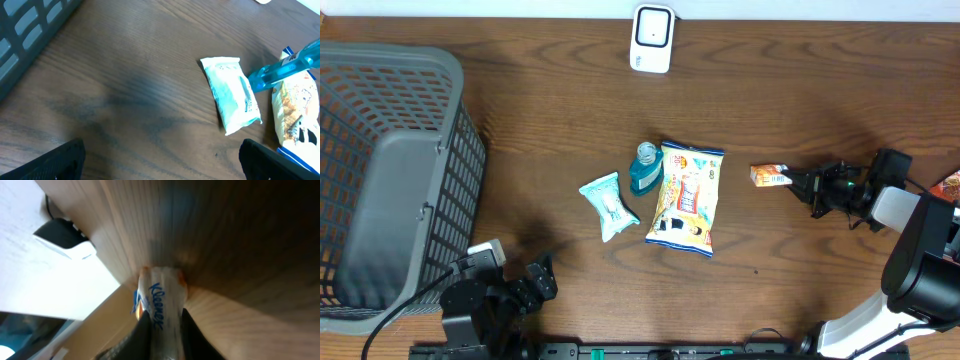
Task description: Scan the item barcode
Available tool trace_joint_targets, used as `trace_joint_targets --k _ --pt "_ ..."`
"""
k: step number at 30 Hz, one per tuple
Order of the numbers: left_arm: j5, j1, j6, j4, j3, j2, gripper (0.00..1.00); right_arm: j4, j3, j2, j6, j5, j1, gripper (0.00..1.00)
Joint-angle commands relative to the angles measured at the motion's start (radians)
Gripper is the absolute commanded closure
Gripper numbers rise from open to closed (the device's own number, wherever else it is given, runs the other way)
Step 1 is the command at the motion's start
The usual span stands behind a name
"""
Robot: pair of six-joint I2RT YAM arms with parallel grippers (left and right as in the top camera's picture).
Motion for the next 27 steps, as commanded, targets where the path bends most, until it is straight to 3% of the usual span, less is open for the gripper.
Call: trace_joint_targets --k 1,12,22,27 --pt "0.012 0.004 0.013 0.000 -0.001 0.001 0.02 -0.067 -0.099 0.151 0.086 0.400 -0.028 0.98" --pt "0.012 0.004 0.013 0.000 -0.001 0.001 0.02 -0.089 -0.099 -0.028 -0.059 0.325 -0.028 0.98" --pt "0.012 0.004 0.013 0.000 -0.001 0.001 0.02 -0.108 -0.099 -0.441 -0.132 0.251 -0.002 0.98" --pt "0.012 0.004 0.013 0.000 -0.001 0.001 0.02 -0.011 -0.099 -0.629 -0.164 0.210 0.026 0.99"
